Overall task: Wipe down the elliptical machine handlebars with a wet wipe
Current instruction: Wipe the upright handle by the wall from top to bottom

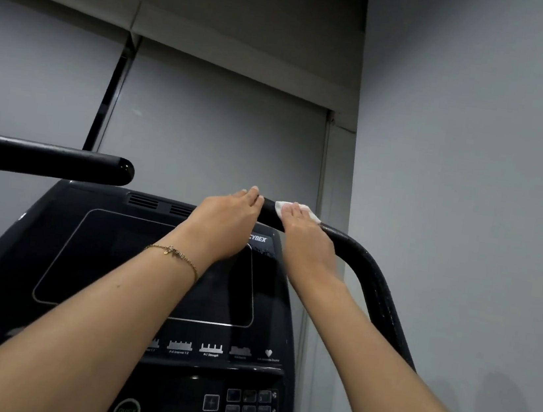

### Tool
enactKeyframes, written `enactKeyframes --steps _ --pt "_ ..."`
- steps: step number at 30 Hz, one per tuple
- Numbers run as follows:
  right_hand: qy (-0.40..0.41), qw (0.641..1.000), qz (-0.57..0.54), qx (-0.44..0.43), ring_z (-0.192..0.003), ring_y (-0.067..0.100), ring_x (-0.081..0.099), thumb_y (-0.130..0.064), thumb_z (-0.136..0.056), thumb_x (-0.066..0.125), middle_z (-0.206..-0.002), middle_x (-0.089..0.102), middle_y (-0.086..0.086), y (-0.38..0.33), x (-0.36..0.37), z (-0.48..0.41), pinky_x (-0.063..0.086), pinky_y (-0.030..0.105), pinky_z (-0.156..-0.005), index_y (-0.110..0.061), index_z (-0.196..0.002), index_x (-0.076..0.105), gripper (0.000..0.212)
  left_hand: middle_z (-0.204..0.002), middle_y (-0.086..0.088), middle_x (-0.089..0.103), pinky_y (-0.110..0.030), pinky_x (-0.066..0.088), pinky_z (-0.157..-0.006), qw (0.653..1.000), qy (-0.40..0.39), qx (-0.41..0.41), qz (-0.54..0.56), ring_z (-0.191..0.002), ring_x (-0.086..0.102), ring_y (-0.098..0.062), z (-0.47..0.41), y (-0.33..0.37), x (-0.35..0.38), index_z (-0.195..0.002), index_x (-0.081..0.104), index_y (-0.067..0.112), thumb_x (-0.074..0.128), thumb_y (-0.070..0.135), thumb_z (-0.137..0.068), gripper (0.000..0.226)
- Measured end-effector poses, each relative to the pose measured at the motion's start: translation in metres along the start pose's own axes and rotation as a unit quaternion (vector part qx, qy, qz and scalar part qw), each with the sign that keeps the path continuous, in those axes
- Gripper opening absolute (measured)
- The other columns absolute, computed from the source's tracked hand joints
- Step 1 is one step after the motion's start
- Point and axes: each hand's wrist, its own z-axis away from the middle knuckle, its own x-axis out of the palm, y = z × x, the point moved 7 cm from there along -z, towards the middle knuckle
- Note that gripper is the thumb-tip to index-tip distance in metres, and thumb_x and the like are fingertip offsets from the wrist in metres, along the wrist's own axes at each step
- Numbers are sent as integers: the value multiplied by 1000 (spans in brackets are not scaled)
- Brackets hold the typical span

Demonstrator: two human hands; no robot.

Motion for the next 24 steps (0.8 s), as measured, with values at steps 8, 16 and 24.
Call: enactKeyframes --steps 8,16,24 --pt "17 999 -34 37 -132 19 34 3 -90 34 -137 43 5 16 -1 7 36 30 -101 -11 -138 35 49 -157 -12 13 -40 43 -103 999 -20 -25 -19 -141 27 -21 -4 8 1 -148 16 1 32 6 -94 56" --pt "44 993 -63 93 -120 21 43 8 -90 33 -126 51 6 45 0 9 40 32 -92 -12 -131 44 47 -156 -13 12 -42 43 -103 999 -32 -29 -30 -142 25 -23 -2 11 3 -148 15 1 32 5 -93 58" --pt "16 991 -69 113 -110 26 50 9 -89 35 -125 50 8 75 -6 27 41 33 -87 -16 -131 44 50 -149 -15 26 -42 45 -92 995 -59 -22 -77 -131 38 -27 -3 11 -3 -145 21 0 33 12 -94 54"
